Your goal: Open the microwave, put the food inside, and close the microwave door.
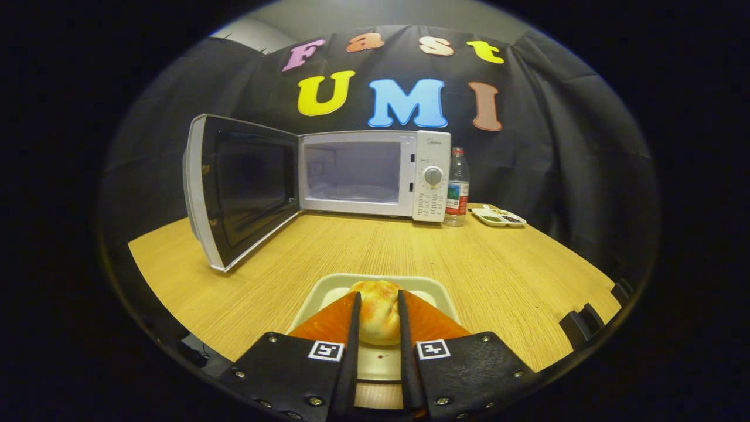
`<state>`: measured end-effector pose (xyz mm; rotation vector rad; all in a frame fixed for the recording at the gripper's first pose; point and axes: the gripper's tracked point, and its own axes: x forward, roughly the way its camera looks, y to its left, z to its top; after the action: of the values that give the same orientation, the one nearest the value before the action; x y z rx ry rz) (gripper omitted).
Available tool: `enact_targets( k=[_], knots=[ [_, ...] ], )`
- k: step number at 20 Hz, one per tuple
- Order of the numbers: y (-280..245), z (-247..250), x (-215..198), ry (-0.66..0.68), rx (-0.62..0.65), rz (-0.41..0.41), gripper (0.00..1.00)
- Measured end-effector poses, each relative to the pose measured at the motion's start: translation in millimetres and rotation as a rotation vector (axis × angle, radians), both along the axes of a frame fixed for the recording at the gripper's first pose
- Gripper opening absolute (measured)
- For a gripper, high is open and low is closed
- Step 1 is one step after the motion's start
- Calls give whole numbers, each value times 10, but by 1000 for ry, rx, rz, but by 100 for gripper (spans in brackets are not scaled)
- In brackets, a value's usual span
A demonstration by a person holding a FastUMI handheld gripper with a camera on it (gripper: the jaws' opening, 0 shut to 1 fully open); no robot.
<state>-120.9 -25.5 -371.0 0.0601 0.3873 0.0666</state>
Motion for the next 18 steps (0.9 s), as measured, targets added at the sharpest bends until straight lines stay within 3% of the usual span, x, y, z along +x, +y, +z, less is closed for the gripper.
enact_targets(
  k=[5,10,11,13,18],
  knots=[
    [4,134,29,-14,29,18,30],
    [74,70,28,11,-4,48,30],
    [5,60,9,13,-32,24,30],
    [-85,55,37,-2,-72,-4,0],
    [-33,62,21,16,-65,21,1]
  ],
)
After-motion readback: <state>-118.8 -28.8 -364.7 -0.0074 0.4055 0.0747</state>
